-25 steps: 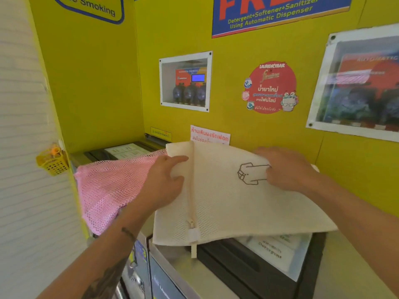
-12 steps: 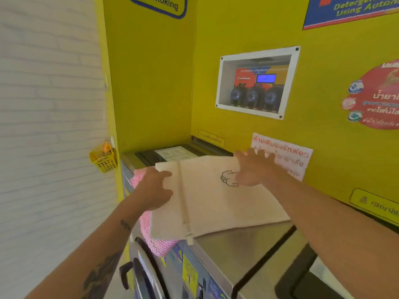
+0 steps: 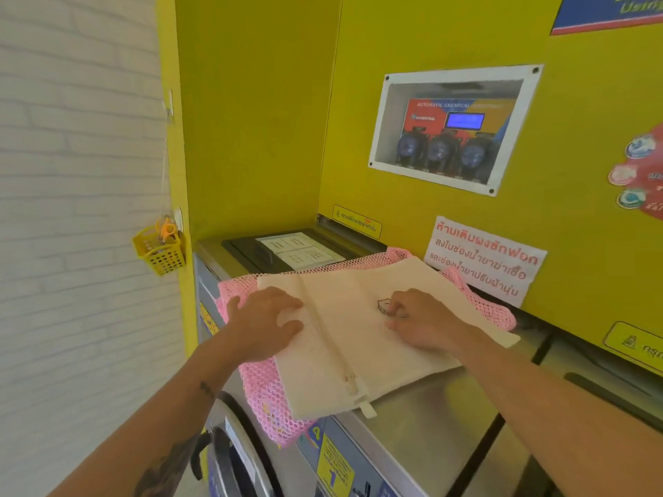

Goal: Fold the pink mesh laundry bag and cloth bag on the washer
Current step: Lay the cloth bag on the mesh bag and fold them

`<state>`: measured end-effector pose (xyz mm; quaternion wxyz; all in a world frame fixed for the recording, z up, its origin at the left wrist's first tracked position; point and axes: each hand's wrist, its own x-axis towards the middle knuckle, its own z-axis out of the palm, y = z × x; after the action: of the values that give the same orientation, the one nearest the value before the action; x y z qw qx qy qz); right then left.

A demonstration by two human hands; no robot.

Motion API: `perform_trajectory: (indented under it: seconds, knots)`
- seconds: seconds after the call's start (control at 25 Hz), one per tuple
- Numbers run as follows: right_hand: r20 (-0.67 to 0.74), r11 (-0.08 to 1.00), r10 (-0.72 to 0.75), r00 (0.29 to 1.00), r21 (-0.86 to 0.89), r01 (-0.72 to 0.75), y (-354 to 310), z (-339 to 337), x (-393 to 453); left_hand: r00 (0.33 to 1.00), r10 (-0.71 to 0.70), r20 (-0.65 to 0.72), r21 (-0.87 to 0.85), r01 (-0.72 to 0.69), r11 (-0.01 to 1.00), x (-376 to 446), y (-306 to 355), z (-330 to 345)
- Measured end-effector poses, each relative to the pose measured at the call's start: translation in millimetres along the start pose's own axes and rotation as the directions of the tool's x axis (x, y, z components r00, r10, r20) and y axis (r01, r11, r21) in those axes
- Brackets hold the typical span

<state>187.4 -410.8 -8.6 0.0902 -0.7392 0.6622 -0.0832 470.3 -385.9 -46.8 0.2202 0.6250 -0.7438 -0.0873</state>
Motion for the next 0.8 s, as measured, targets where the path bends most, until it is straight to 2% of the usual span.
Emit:
perform_trajectory:
  seconds: [0.16,0.2,0.28,0.32,0.36,0.4,0.48,0.52,0.56,0.64,0.68,0.76,0.8]
  knots:
    - [-0.189,0.991,-0.088,0.978,-0.121,0.066,-16,5,-8,0.979,0.029,-0.2,-0.015,-0.033,0.999,1,9,3]
    - [-0.244,0.983,-0.118,0.963,-0.166,0.078,-20,-2,-8,0.961,0.059,-0.27,-0.007,-0.063,0.998,1,11,4]
    - [-0.381,0.968,-0.196,0.903,-0.22,0.117,-26,-19,-2,0.883,0.135,-0.45,0.025,-0.138,0.99,4,9,4]
    - [-0.423,0.968,-0.213,0.881,-0.216,0.13,-29,-25,2,0.849,0.158,-0.505,0.049,-0.154,0.987,5,7,2]
    - [-0.416,0.971,-0.203,0.887,-0.205,0.126,-31,-27,6,0.848,0.158,-0.505,0.063,-0.146,0.987,5,6,0]
    - [-0.352,0.975,-0.164,0.922,-0.201,0.097,-33,-26,9,0.879,0.143,-0.455,0.073,-0.123,0.99,5,5,-2]
    - [-0.126,0.982,-0.058,0.99,-0.186,0.034,-33,-11,9,0.945,0.137,-0.295,0.074,-0.121,0.99,1,-2,-2]
    - [-0.067,0.987,-0.035,0.997,-0.156,0.025,-32,-3,6,0.957,0.162,-0.239,0.042,-0.157,0.987,-3,-9,-3]
    - [-0.068,0.991,-0.05,0.996,-0.131,0.041,-32,1,-1,0.961,0.183,-0.206,-0.021,-0.191,0.981,-9,-18,-5]
    - [-0.089,0.984,-0.17,0.981,-0.066,0.165,-41,-3,-20,0.971,0.194,-0.136,-0.14,-0.213,0.967,-25,-35,-14]
    - [-0.049,0.969,-0.245,0.968,0.003,0.245,-49,-7,-33,0.978,0.202,-0.06,-0.135,-0.209,0.969,-35,-41,-18]
    - [0.153,0.927,-0.363,0.919,0.153,0.341,-70,-14,-68,0.968,0.215,0.128,0.054,-0.223,0.973,-53,-45,-15]
    - [0.288,0.921,-0.388,0.875,0.163,0.355,-81,-13,-84,0.959,0.204,0.199,0.165,-0.238,0.957,-62,-42,-6]
